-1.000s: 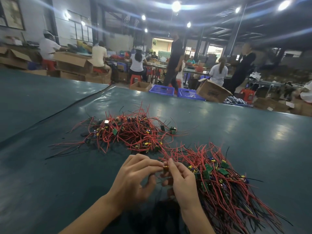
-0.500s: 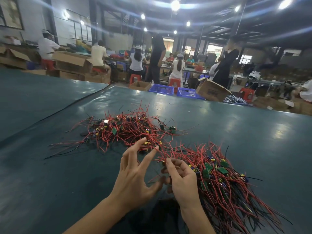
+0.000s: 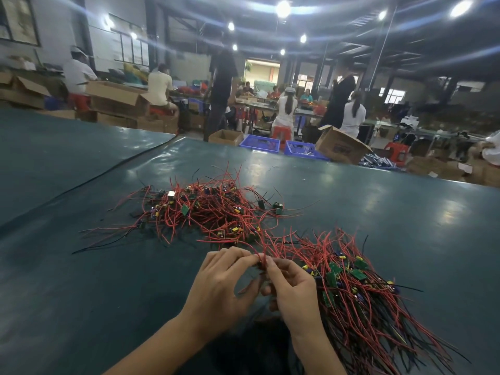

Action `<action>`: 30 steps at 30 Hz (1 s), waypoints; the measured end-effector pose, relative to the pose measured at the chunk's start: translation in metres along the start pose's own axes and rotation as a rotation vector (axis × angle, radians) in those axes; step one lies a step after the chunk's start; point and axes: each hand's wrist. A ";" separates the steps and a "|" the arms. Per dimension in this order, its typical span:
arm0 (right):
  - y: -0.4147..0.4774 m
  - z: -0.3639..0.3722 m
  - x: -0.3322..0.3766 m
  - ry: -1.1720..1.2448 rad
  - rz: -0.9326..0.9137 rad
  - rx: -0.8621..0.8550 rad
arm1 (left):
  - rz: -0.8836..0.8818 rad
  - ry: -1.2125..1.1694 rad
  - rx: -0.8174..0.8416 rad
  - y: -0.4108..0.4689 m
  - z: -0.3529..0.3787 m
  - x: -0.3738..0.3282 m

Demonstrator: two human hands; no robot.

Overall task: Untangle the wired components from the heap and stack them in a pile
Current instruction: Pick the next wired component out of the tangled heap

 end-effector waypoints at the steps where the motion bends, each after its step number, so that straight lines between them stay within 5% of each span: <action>1: 0.000 0.000 0.000 0.002 0.000 -0.003 | -0.005 -0.012 0.007 0.000 0.000 0.001; 30: 0.000 0.001 0.000 -0.038 0.057 0.064 | -0.061 -0.368 0.093 0.001 -0.005 -0.001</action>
Point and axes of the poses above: each hand's wrist, its own y-axis towards the middle knuckle, its own z-axis out of the palm, x = y × z, and after that the axes turned 8 degrees about -x, right-handed
